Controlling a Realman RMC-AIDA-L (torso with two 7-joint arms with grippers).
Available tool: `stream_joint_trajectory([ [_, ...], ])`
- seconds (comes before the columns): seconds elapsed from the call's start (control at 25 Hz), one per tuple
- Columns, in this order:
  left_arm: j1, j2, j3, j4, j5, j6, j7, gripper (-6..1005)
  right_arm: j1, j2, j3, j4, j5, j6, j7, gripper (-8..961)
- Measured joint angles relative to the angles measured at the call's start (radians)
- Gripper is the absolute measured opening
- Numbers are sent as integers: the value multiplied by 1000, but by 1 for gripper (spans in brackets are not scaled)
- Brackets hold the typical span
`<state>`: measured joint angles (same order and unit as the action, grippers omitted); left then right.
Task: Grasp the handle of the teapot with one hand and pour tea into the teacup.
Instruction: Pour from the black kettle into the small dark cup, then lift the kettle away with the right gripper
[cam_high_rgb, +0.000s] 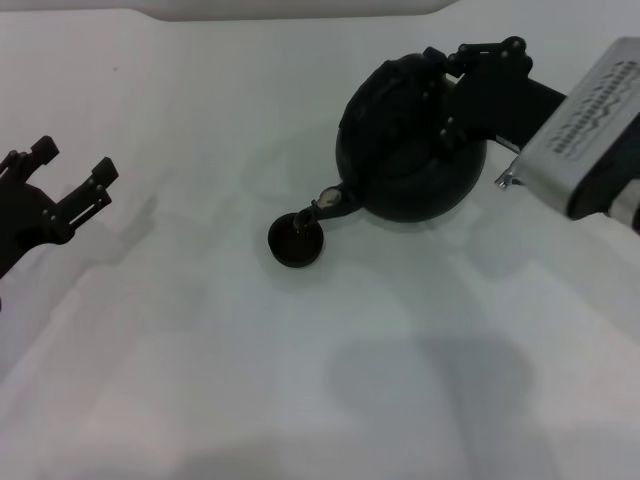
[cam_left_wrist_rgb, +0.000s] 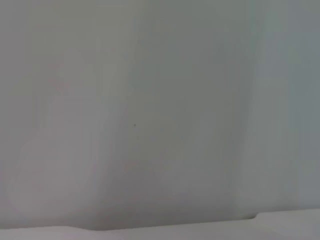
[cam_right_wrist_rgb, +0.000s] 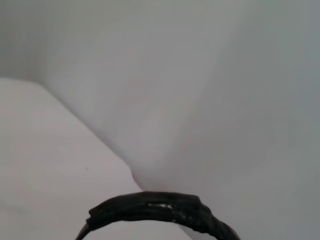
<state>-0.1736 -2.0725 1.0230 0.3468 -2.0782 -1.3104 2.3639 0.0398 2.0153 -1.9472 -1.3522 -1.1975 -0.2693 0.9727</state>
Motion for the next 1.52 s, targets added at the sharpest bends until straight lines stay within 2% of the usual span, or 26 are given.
stream_joint_trajectory([
  [0.64, -3, -1, 0, -3, 0, 22, 0, 862, -9, 0, -132, -70, -145, 237, -35, 120],
  [1.52, -11, -2, 0, -12, -5, 38, 0, 862, -25, -3, -168, -104, -172, 269, -113, 112],
])
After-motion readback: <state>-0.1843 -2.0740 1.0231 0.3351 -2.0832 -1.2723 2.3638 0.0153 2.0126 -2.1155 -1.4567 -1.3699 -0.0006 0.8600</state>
